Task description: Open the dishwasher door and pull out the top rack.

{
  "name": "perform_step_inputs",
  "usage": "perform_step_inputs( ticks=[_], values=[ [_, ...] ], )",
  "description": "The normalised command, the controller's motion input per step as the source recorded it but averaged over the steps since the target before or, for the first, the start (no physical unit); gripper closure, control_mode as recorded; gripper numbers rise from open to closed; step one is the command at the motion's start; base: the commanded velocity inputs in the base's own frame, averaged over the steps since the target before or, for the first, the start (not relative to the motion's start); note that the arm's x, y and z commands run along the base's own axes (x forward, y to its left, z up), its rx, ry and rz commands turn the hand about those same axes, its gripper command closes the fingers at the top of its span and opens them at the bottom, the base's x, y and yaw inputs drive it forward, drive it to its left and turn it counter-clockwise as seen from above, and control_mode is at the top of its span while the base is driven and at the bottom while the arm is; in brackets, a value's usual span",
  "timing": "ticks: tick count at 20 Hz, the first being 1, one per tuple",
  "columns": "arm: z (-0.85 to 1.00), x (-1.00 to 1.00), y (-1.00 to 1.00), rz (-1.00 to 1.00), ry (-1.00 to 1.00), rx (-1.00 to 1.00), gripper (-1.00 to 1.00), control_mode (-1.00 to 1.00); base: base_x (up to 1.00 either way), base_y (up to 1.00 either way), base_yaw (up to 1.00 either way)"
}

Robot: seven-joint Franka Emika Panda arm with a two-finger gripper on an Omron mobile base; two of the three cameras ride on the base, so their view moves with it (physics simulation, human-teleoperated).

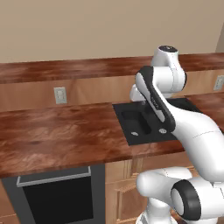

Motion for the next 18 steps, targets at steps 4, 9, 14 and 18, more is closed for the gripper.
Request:
perform_step_inputs(
  ticks=[4, 9, 14, 18],
  values=[
    [-0.09, 0.00, 0.03, 0.00, 0.08, -0.04, -1.00, -1.00, 0.00, 0.00, 0.00],
    [-0.23, -0.52, 0.58, 0.04, -0.05, -0.27, -1.00, -1.00, 0.00, 0.00, 0.00],
    [-0.46, -0.99, 1.00, 0.21, -0.14, -0.43, -1.00, -1.00, 0.00, 0.00, 0.00],
    [-0.68, -0.59, 1.00, 0.42, 0.00, -0.51, -1.00, -1.00, 0.00, 0.00, 0.00]
  ],
)
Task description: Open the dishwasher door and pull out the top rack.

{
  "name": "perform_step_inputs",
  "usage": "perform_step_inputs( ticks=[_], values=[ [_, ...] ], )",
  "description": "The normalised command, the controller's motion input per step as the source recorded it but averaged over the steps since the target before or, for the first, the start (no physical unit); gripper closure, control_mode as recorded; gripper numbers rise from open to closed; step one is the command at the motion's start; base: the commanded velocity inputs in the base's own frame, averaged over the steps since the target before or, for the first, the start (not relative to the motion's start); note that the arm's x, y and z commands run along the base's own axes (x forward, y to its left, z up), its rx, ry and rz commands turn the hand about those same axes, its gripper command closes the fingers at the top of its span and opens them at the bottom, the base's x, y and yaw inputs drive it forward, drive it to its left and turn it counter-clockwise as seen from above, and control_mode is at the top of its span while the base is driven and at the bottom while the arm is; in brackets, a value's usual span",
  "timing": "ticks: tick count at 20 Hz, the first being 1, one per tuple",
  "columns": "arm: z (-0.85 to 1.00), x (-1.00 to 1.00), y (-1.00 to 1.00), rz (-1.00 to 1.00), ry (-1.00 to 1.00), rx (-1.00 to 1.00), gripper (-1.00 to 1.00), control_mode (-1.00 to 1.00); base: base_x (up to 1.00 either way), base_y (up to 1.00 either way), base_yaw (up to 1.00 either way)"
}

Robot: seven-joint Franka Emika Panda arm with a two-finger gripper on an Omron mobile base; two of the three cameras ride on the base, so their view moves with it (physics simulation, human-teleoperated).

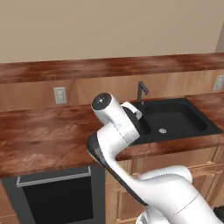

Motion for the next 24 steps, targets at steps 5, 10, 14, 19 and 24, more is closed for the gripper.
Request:
perform_step_inputs(
  ticks=[5, 10, 14, 19, 24],
  values=[
    [-0.77, -0.38, 1.00, 0.39, 0.00, -0.33, -1.00, -1.00, 0.00, 0.00, 0.00],
    [-0.70, -0.21, 1.00, 0.36, 0.07, -0.06, -1.00, -1.00, 0.00, 0.00, 0.00],
    [-0.70, -0.26, 1.00, 0.37, 0.11, 0.00, -1.00, -1.00, 0.00, 0.00, 0.00],
    [-0.82, 0.04, 0.89, 0.26, 0.01, -0.01, -1.00, -1.00, 0.00, 0.00, 0.00],
    [-0.49, 0.24, 0.88, 0.03, -0.03, 0.00, -1.00, -1.00, 0.00, 0.00, 0.00]
  ],
)
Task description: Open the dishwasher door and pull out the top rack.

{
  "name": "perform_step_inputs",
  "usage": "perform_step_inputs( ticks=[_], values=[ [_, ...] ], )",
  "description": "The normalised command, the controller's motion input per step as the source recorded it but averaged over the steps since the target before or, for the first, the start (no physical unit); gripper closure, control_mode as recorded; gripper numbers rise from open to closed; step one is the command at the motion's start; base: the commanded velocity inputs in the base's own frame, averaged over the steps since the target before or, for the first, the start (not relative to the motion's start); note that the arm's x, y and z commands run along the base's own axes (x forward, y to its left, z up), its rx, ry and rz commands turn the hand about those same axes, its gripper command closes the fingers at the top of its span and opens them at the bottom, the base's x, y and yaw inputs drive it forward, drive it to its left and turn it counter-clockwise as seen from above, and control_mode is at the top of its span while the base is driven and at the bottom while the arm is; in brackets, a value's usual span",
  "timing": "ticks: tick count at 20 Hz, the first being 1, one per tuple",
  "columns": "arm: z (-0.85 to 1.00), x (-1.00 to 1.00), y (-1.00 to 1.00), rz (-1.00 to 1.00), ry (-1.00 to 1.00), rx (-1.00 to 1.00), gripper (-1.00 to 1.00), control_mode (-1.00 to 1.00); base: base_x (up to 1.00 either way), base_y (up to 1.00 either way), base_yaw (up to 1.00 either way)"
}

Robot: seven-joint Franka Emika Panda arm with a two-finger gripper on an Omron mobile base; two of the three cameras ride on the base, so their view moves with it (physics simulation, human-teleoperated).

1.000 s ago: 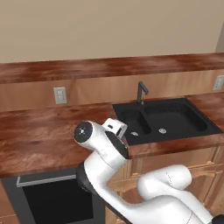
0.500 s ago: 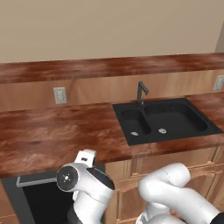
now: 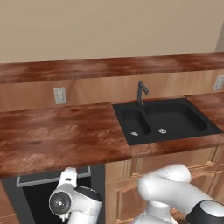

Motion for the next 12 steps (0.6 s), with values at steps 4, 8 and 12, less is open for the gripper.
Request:
perform_step_inputs(
  ticks=[4, 8, 12],
  values=[
    [-0.43, 0.55, 0.56, 0.00, -0.01, 0.00, -1.00, -1.00, 0.00, 0.00, 0.00],
    [-0.33, 0.45, 0.33, -0.01, -0.02, 0.00, -1.00, -1.00, 0.00, 0.00, 0.00],
    [-0.52, 0.18, 0.23, 0.00, -0.07, 0.00, -1.00, -1.00, 0.00, 0.00, 0.00]
  ],
)
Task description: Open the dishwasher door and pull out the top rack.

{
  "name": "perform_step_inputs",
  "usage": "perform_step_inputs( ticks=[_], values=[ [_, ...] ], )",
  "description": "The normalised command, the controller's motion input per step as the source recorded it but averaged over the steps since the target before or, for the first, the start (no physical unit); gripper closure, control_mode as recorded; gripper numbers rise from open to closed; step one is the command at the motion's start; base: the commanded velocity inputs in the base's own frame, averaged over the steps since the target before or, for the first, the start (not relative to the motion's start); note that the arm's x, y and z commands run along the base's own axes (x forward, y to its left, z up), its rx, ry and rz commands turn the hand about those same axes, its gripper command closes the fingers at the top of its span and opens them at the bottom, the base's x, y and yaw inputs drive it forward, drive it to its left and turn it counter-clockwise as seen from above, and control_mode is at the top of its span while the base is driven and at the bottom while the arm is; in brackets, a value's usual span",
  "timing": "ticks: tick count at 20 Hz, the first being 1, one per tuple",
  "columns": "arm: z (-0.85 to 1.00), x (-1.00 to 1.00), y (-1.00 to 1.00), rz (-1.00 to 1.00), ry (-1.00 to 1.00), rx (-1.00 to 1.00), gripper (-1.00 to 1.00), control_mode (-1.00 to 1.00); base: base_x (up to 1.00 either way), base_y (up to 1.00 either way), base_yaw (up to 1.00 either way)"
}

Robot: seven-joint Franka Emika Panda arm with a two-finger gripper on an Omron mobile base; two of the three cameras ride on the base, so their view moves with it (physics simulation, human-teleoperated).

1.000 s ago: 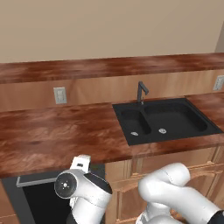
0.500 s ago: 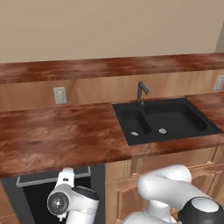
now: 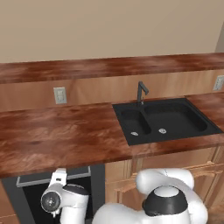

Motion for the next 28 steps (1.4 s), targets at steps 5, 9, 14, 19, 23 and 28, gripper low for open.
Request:
perform_step_inputs(
  ticks=[5, 9, 14, 19, 23, 28],
  values=[
    [-0.62, 0.02, 0.27, 0.00, -0.14, -0.06, -1.00, -1.00, 0.00, 0.00, 0.00],
    [-0.22, 0.12, 0.29, 0.00, -0.22, -0.09, -1.00, -1.00, 0.00, 0.00, 0.00],
    [-0.01, 0.04, 0.41, 0.00, -0.26, -0.10, -1.00, -1.00, 0.00, 0.00, 0.00],
    [-0.10, 0.10, 0.37, -0.03, -0.20, -0.08, -1.00, -1.00, 0.00, 0.00, 0.00],
    [-0.11, 0.29, 0.33, -0.06, -0.17, -0.08, -1.00, -1.00, 0.00, 0.00, 0.00],
    [-0.06, 0.20, 0.29, -0.06, -0.17, -0.06, -1.00, -1.00, 0.00, 0.00, 0.00]
  ],
)
